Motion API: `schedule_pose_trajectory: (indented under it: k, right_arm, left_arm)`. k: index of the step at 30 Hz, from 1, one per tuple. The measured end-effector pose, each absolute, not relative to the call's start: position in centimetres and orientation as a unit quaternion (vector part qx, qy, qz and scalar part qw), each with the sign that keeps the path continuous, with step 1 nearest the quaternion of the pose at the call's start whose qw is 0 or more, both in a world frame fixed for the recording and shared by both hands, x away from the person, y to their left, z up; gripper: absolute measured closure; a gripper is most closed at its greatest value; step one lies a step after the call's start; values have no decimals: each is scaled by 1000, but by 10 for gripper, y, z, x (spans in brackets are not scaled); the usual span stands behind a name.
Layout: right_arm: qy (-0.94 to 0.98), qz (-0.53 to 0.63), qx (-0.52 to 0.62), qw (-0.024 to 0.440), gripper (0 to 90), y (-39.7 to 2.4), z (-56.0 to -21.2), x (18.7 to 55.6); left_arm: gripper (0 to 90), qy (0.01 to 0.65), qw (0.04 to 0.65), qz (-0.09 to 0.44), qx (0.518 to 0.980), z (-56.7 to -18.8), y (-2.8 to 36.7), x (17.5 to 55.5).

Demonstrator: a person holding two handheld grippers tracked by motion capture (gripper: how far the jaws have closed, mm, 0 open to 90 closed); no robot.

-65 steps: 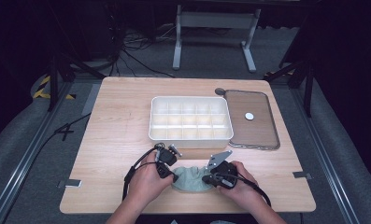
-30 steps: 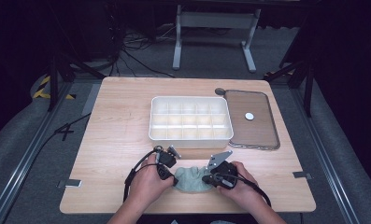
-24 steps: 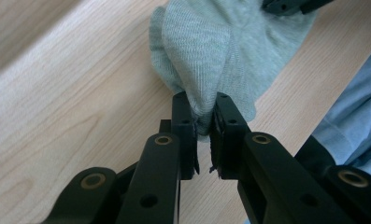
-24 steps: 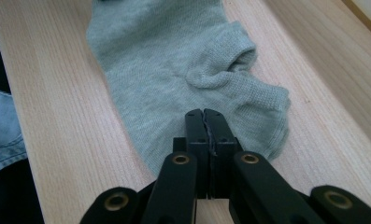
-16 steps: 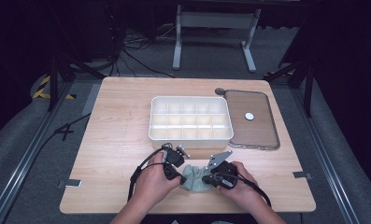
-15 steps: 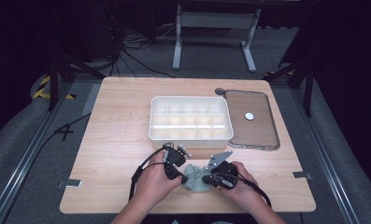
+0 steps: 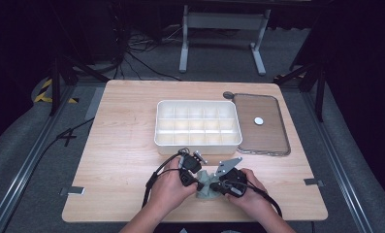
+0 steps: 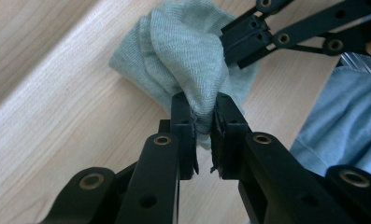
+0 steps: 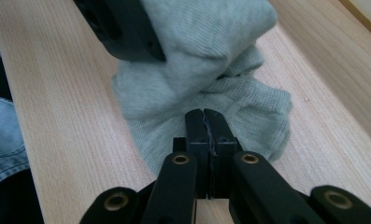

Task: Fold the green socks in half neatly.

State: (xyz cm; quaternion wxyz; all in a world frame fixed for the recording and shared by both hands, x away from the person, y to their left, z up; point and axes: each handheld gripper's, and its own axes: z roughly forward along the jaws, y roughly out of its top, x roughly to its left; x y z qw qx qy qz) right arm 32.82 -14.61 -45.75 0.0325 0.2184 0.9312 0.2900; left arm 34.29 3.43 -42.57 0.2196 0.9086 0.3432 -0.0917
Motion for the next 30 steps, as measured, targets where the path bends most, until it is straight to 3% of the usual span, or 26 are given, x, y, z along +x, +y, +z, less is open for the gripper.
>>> schedule_pose_trajectory:
  k: [4,13,16,24,30]
  right_arm:
    - [930,293,219,34,900,-147,-458,327]
    - [927,302,220,30,900,-149,-459,327]
    - [924,308,225,21,896,-152,-458,329]
    - [893,366,261,22,851,-186,-423,327]
    - [891,380,246,33,852,-182,-415,321]
  left_arm:
    - [796,338,213,-93,912,-430,30,343]
    - [540,276,247,-120,921,-434,27,340]
    - [493,250,256,-118,926,-432,27,338]
    - [480,211,265,-113,934,-437,24,335]
    - [467,202,270,-106,936,-437,21,333]
